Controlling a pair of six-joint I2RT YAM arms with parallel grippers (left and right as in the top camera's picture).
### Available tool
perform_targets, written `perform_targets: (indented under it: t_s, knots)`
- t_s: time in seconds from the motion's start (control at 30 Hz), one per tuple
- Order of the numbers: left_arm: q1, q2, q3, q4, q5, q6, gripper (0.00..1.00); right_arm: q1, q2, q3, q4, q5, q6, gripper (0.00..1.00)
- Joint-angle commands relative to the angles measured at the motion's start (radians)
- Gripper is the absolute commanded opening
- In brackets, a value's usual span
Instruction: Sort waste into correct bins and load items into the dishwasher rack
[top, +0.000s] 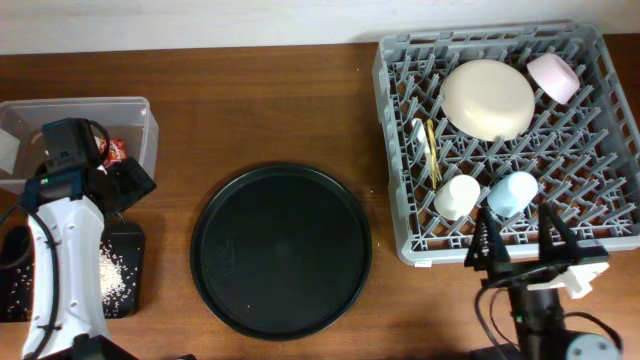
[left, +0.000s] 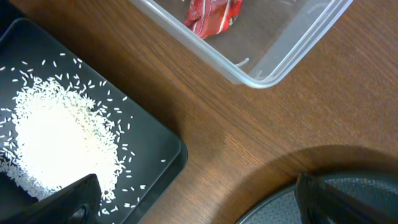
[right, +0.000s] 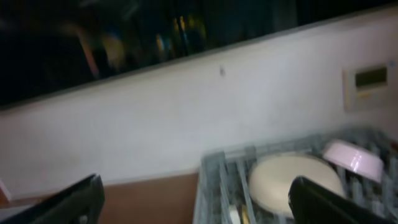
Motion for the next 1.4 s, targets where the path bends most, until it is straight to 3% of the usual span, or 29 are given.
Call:
perform_targets:
  t_s: [0.0, 0.1, 0.5, 0.8, 0.87, 1.0, 1.37]
  knots:
    - [0.002, 0.001, 0.008, 0.002, 0.002, -0.013, 0.99, -0.008, -0.069, -0.156, 0.139, -0.007, 0.002, 0.98]
    - [0.002, 0.001, 0.008, 0.002, 0.003, -0.013, 0.99, -0.008, -0.091, -0.24, 0.212, -0.006, 0.002, 0.98]
    - [0.002, 0.001, 0.008, 0.002, 0.002, -0.013, 0.99, -0.034, -0.098, -0.425, 0.217, -0.014, 0.034, 0.98]
    - [0.002, 0.001, 0.008, 0.002, 0.003, -0.013, 0.99, -0.096, -0.098, -0.462, 0.185, -0.014, 0.03, 0.98]
    - [0.002, 0.001, 0.008, 0.002, 0.003, -0.013, 0.99, -0.098, -0.098, -0.462, 0.179, -0.029, -0.018, 0.98]
    - [0.002, 0.001, 0.008, 0.002, 0.002, -0.013, 0.99, -0.098, -0.098, -0.462, 0.159, -0.174, -0.263, 0.98]
    - [0.002, 0.001, 0.008, 0.002, 0.002, -0.013, 0.99, -0.098, -0.097, -0.462, 0.13, -0.172, -0.262, 0.98]
